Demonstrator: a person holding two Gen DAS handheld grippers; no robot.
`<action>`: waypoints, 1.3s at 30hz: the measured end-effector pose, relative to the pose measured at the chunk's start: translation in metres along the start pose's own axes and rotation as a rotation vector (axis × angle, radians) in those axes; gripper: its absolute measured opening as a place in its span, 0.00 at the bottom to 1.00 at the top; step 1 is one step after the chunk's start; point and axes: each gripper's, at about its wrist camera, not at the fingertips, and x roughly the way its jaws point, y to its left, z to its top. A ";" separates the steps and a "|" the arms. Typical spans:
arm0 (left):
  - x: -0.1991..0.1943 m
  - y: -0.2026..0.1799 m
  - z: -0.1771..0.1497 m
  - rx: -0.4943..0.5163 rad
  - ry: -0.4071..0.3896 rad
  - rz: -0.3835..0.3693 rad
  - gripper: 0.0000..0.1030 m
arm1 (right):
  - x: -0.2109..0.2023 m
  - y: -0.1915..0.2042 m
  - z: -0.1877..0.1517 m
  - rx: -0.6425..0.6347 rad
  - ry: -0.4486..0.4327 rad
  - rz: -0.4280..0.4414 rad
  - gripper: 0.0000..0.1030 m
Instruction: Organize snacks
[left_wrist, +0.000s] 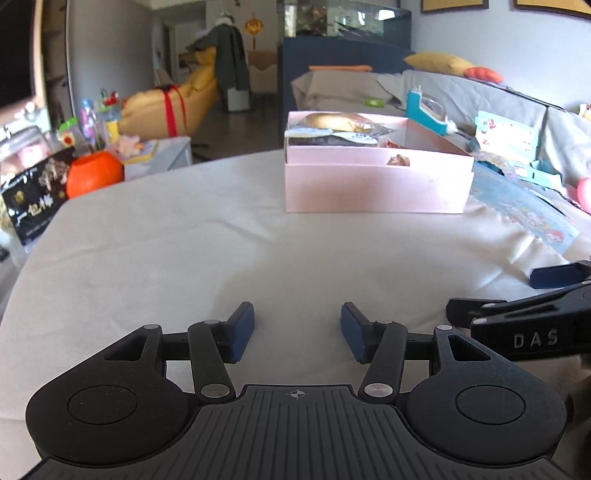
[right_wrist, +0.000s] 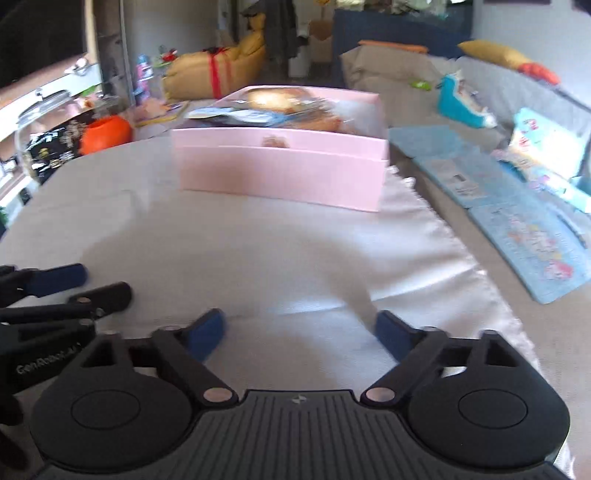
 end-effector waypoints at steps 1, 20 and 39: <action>0.001 0.000 0.000 0.001 -0.003 0.003 0.56 | 0.003 -0.006 0.001 0.020 0.006 -0.006 1.00; 0.004 -0.001 0.003 -0.015 -0.004 0.017 0.59 | 0.006 -0.014 -0.001 0.036 -0.085 -0.003 1.00; 0.004 -0.001 0.003 -0.009 -0.005 0.021 0.58 | 0.007 -0.012 -0.001 0.027 -0.084 -0.014 1.00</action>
